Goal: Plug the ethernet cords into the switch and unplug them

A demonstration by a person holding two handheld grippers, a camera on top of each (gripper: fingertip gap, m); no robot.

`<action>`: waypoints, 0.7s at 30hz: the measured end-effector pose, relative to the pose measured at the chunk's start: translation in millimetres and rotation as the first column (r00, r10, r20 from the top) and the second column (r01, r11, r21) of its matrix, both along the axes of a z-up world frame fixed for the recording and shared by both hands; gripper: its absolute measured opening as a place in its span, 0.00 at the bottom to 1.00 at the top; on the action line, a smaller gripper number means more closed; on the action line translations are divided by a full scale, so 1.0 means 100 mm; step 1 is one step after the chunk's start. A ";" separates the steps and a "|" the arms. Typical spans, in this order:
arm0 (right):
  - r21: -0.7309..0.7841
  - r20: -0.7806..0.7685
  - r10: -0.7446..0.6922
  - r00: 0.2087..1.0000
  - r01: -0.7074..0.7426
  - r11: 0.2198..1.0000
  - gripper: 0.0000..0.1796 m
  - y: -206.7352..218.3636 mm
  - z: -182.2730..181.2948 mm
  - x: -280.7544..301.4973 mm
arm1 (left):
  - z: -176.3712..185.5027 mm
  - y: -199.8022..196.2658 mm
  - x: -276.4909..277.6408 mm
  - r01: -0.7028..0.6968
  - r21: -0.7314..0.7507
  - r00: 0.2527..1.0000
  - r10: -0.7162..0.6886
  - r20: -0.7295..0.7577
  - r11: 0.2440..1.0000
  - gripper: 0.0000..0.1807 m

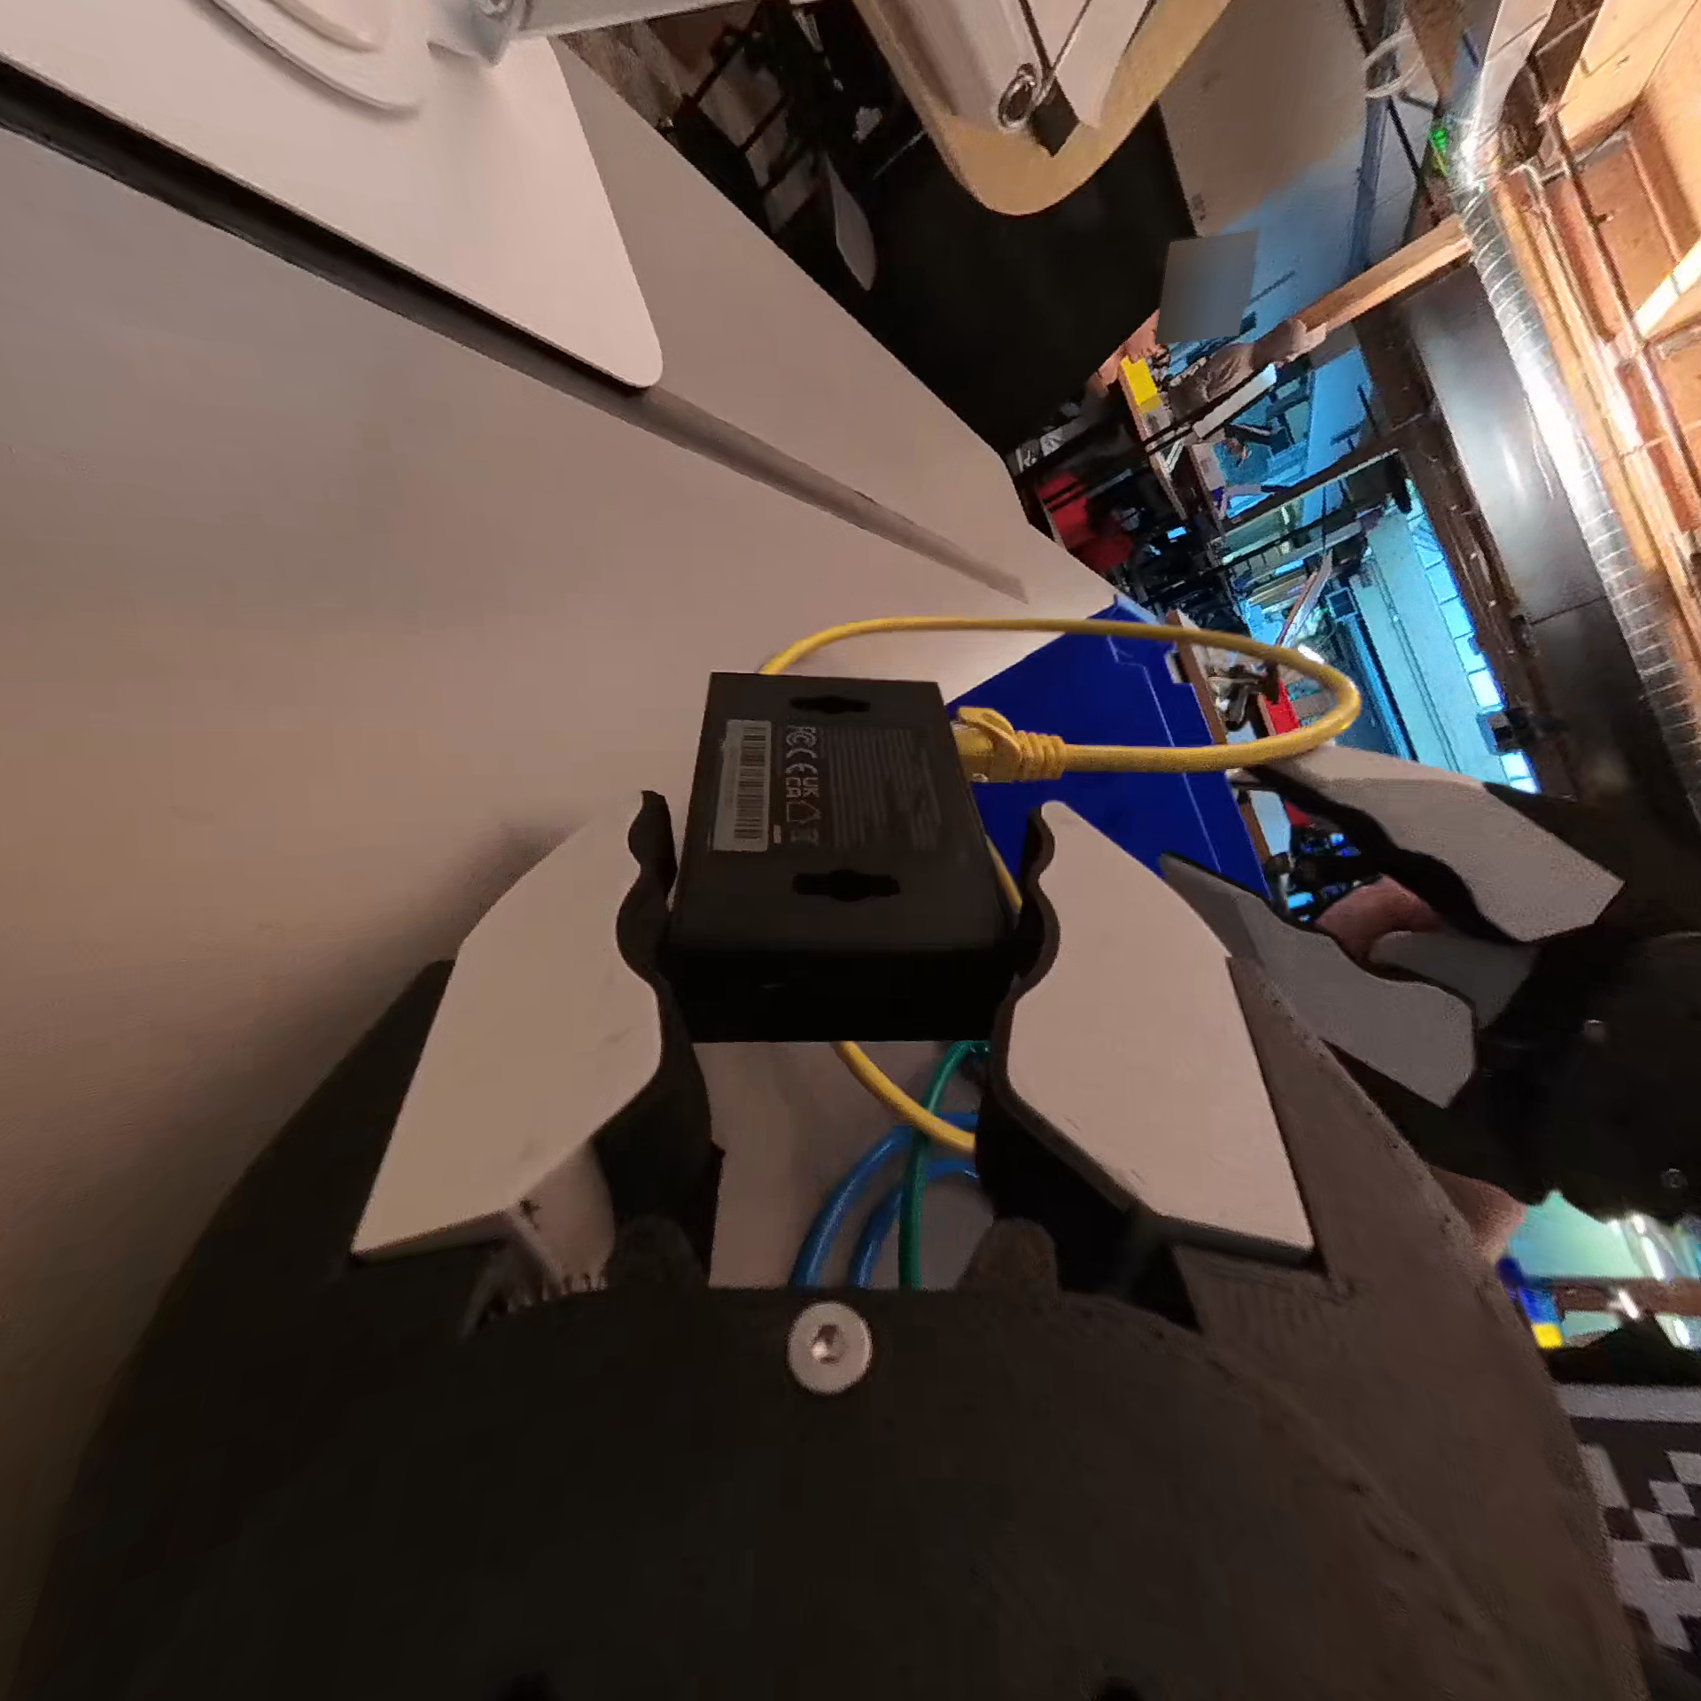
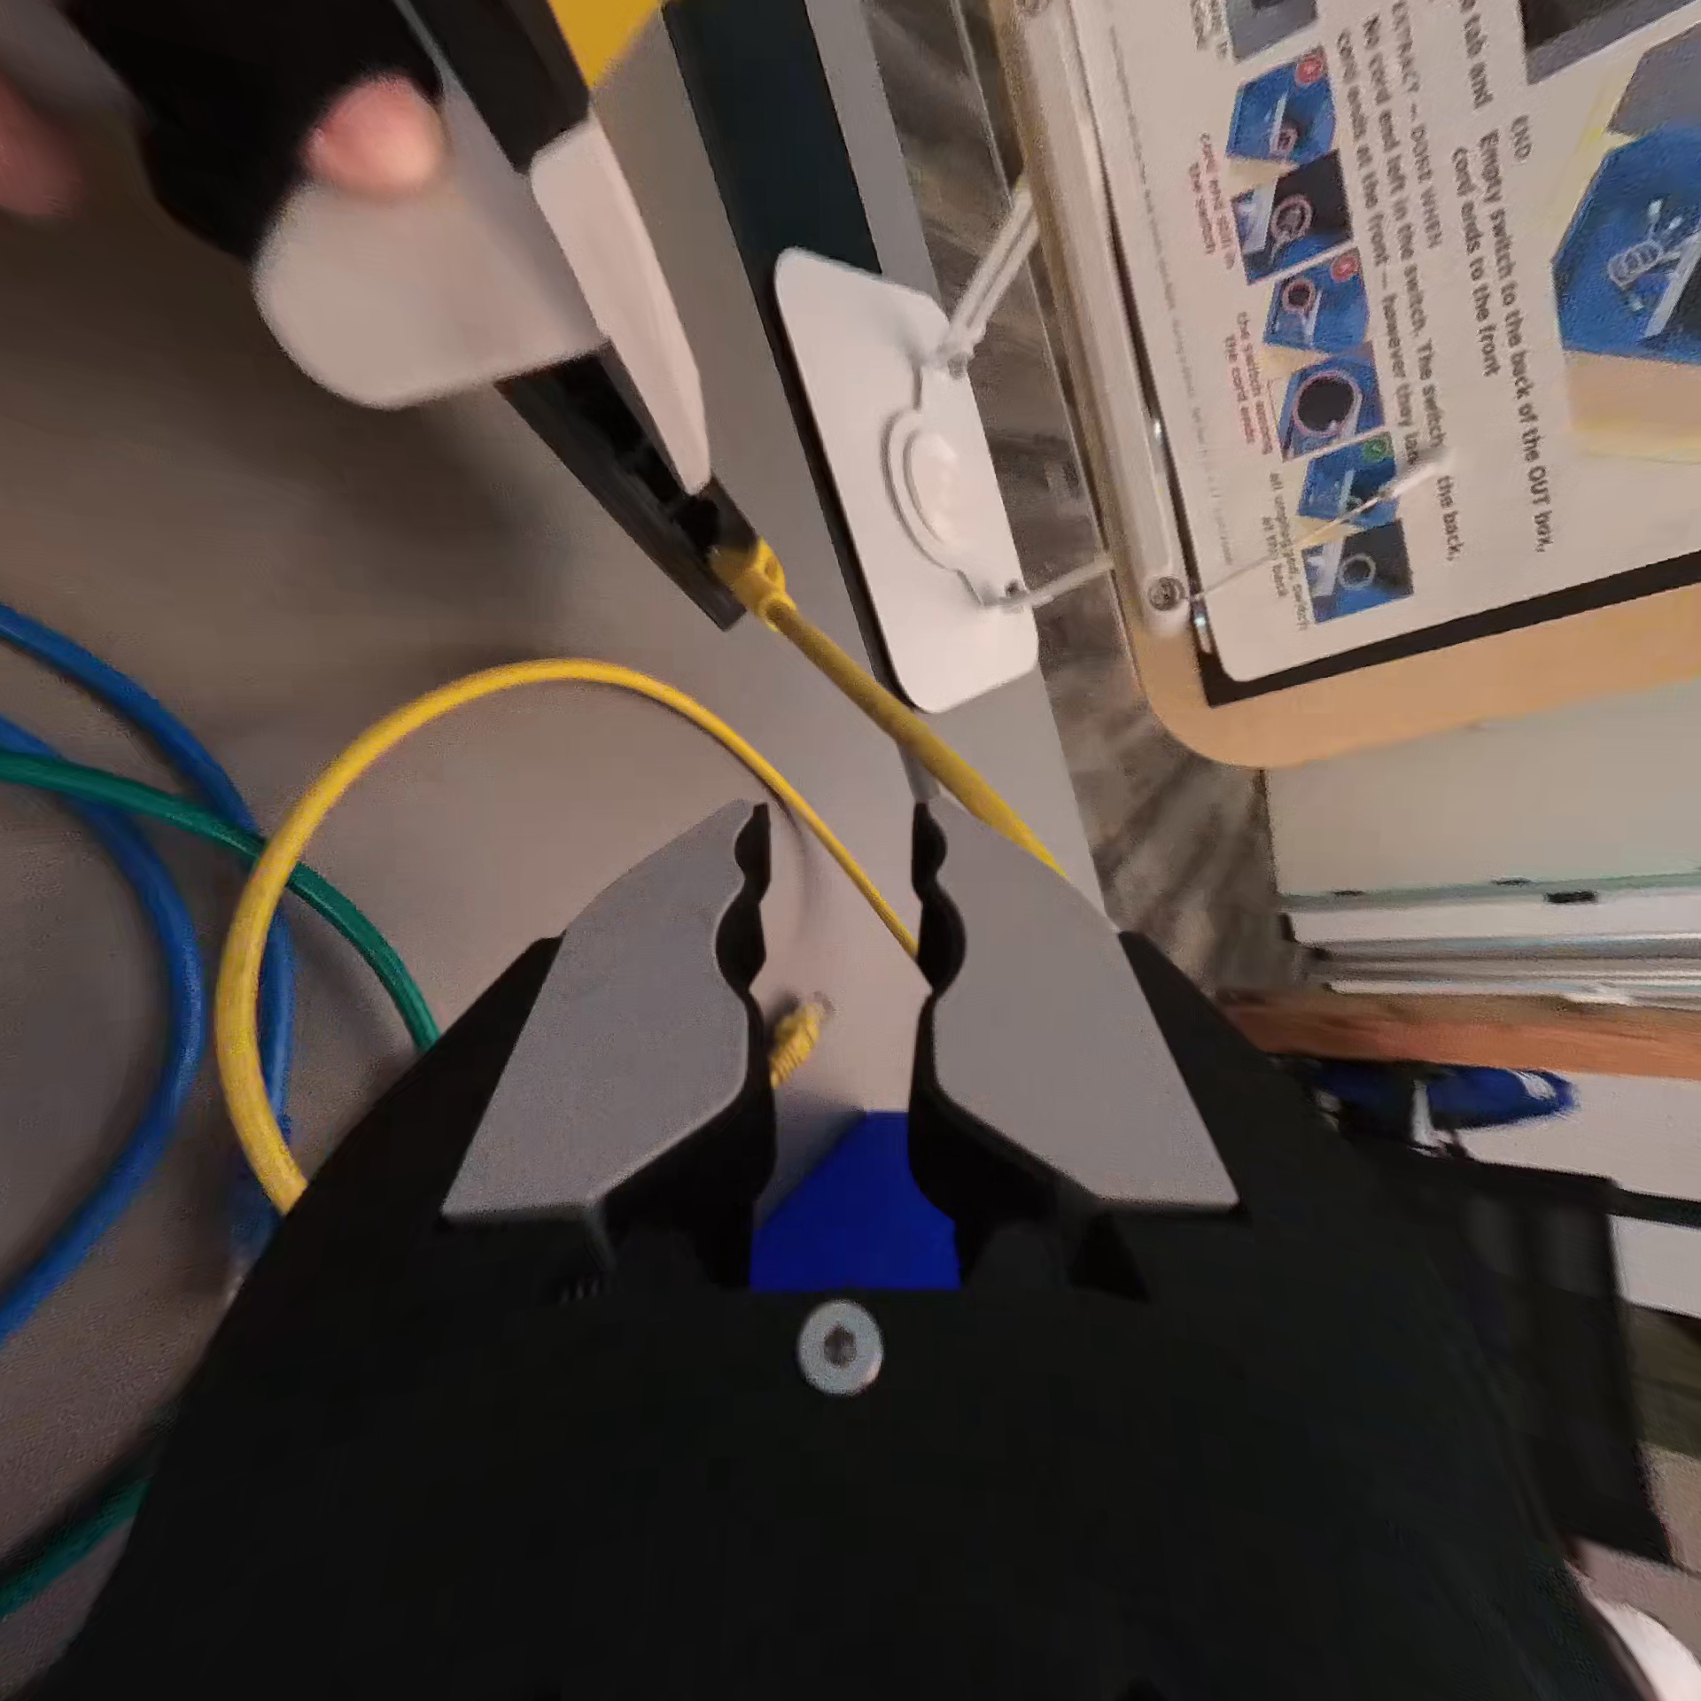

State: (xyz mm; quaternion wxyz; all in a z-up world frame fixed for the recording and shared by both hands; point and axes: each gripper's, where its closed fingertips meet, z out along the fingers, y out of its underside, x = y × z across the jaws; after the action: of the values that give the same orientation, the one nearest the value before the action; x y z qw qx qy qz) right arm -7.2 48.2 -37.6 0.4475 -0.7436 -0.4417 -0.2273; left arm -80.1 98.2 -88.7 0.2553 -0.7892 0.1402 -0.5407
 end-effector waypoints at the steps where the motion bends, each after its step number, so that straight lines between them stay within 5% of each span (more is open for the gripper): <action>1: 0.000 0.030 -0.014 0.999 0.014 1.000 0.17 0.00 0.00 0.03 | 0.01 -0.01 0.01 0.005 0.011 1.000 -0.005 -0.006 1.000 0.40; 9: 0.034 -0.066 0.115 0.991 -0.113 0.993 0.11 -0.15 0.24 -0.06 | 0.10 -0.04 0.02 0.021 0.039 1.000 -0.022 0.003 0.999 0.40; 14: 0.099 -0.067 0.329 0.942 -0.321 0.942 0.14 -0.34 0.35 -0.36 | 0.14 -0.12 0.08 0.055 0.106 0.997 -0.050 -0.052 0.993 0.40; 19: -0.105 0.012 0.121 0.993 -0.119 0.987 0.15 -0.22 -0.03 -0.04 | 0.29 -0.22 0.12 0.084 0.164 0.995 -0.074 -0.062 0.983 0.39; 20: -0.113 0.025 0.119 0.993 -0.116 0.987 0.04 -0.21 -0.05 -0.01 | 0.30 -0.22 0.12 0.090 0.177 0.995 -0.079 -0.068 0.980 0.39; 21: -0.125 0.005 0.132 0.991 -0.130 0.984 0.03 -0.23 -0.07 -0.02 | 0.32 -0.22 0.12 0.097 0.208 0.994 -0.084 -0.072 0.973 0.39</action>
State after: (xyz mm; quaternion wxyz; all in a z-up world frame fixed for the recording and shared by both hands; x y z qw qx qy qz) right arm -9.1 25.5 -44.4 0.4115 -0.7379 -0.5058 -0.1743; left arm -68.0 76.0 -56.2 0.3084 -0.7670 0.2405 -0.5087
